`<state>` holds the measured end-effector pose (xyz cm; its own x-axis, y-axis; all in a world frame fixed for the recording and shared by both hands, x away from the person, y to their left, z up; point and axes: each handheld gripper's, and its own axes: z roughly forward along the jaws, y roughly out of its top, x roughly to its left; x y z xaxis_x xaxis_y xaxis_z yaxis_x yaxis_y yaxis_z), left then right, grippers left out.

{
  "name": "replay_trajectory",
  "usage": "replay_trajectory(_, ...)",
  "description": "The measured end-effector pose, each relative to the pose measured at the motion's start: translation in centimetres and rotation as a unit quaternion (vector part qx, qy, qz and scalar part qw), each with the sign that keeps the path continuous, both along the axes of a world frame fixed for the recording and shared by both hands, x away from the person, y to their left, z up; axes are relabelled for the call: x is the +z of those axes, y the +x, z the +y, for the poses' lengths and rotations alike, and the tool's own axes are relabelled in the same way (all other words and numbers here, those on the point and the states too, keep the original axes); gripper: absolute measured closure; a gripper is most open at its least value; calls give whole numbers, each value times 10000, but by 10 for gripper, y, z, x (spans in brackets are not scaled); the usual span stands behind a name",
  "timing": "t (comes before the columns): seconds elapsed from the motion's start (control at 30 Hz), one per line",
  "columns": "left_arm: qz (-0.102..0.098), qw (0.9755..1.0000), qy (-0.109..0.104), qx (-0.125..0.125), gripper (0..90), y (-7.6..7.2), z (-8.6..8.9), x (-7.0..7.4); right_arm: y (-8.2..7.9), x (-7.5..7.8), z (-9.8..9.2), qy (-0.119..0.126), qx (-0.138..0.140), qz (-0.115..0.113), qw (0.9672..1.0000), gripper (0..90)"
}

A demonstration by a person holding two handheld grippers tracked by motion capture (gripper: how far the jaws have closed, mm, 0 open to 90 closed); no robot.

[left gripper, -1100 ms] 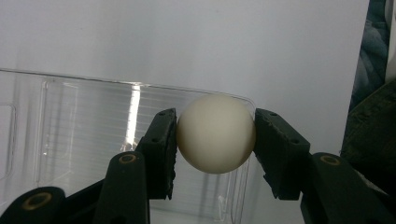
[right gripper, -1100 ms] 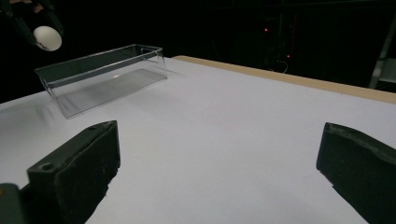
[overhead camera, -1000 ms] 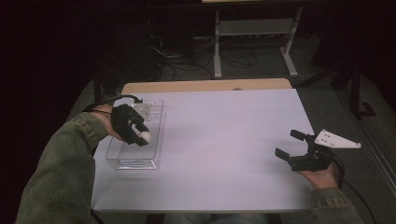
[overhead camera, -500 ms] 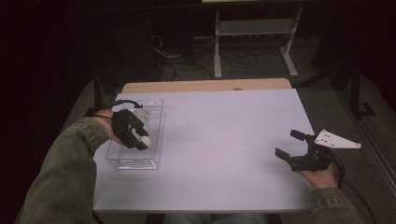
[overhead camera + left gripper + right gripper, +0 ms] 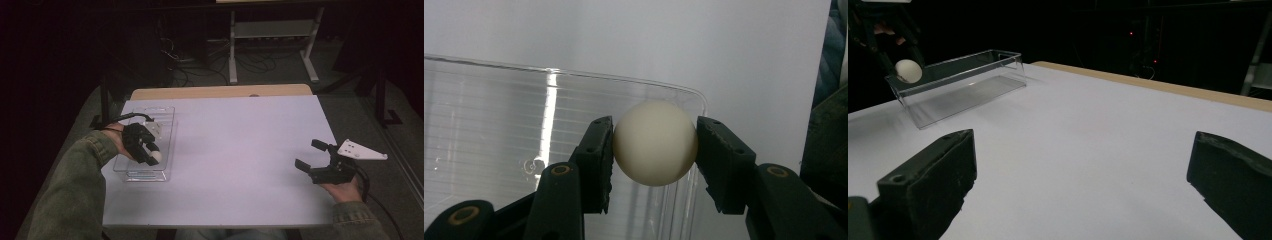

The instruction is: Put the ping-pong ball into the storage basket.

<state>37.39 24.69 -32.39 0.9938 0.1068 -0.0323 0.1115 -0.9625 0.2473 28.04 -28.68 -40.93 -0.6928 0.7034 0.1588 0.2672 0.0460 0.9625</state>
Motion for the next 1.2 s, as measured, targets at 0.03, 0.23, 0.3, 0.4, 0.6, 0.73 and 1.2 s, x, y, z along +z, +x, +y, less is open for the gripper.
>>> replay_trajectory(0.03,9,10000,-6,-15,505,1,0,-2,0,0,0,-2,-6,1,10000,0)
replay_trajectory(0.23,61,9999,37,70,505,9,2,-13,0,0,-1,11,-25,-5,10000,0)
replay_trajectory(0.3,84,9999,93,78,505,10,2,-16,-1,0,-1,10,-26,7,10000,0)
replay_trajectory(0.4,89,9998,130,98,505,13,2,-18,-1,0,-1,12,-26,-2,10000,0)
replay_trajectory(0.6,153,9996,236,93,505,16,0,-24,-1,0,-1,9,-18,-7,10000,0)
replay_trajectory(0.73,91,9993,352,69,504,17,-3,-29,-1,0,-2,5,-26,-1,10000,0)
replay_trajectory(1.2,184,9991,369,93,503,18,-1,-46,-1,-1,0,-27,-4,19,10000,0)
